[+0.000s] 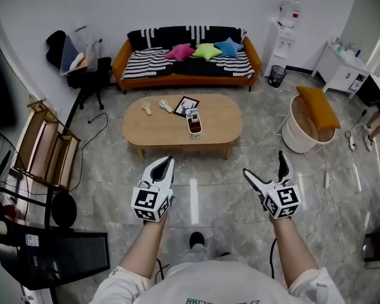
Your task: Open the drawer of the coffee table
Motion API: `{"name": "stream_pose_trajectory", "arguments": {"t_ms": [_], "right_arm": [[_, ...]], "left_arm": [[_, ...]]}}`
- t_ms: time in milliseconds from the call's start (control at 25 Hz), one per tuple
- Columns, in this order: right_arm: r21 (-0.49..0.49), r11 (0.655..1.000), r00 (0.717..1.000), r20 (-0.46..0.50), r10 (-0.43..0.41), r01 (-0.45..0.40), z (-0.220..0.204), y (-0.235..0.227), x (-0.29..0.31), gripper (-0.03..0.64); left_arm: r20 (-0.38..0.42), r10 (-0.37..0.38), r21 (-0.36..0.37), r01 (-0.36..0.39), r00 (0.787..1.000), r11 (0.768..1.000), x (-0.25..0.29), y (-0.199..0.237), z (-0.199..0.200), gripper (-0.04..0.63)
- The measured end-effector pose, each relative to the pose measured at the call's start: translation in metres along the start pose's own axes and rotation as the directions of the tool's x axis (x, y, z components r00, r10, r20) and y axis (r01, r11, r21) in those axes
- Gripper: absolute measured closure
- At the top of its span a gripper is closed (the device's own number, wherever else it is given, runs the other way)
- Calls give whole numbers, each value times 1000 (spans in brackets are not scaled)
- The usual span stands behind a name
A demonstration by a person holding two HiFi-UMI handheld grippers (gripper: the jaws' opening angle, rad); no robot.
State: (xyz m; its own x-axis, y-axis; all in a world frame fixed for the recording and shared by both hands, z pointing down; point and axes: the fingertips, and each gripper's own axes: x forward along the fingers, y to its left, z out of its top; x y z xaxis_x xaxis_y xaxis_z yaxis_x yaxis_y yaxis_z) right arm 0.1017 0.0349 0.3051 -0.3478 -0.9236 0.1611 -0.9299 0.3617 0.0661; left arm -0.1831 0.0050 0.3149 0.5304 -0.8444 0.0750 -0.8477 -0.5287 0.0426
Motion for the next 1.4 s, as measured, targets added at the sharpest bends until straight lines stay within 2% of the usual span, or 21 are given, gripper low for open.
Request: {"name": "stream_pose_trajectory", "arguments": {"t_ms": [440,760,1160,1400], "right_arm": [[20,1000,1000,-26,-6,7,-7,-29,48,28],[47,997,998,1,56,-56,-11,-67,118,28],[70,988,991,0,137,-137,-24,-157,210,28],[84,983,985,-32,168,-165,-43,-168,250,28]], "left_arm": [[-10,-20,-5,20,1000,1000,56,20,0,597],[-28,37,34,-36,999,999,114,43,6,597],[-39,83,52,-81,996,995,223,38,15,597],[-70,89,54,-85,994,995,243,50,3,597]]}}
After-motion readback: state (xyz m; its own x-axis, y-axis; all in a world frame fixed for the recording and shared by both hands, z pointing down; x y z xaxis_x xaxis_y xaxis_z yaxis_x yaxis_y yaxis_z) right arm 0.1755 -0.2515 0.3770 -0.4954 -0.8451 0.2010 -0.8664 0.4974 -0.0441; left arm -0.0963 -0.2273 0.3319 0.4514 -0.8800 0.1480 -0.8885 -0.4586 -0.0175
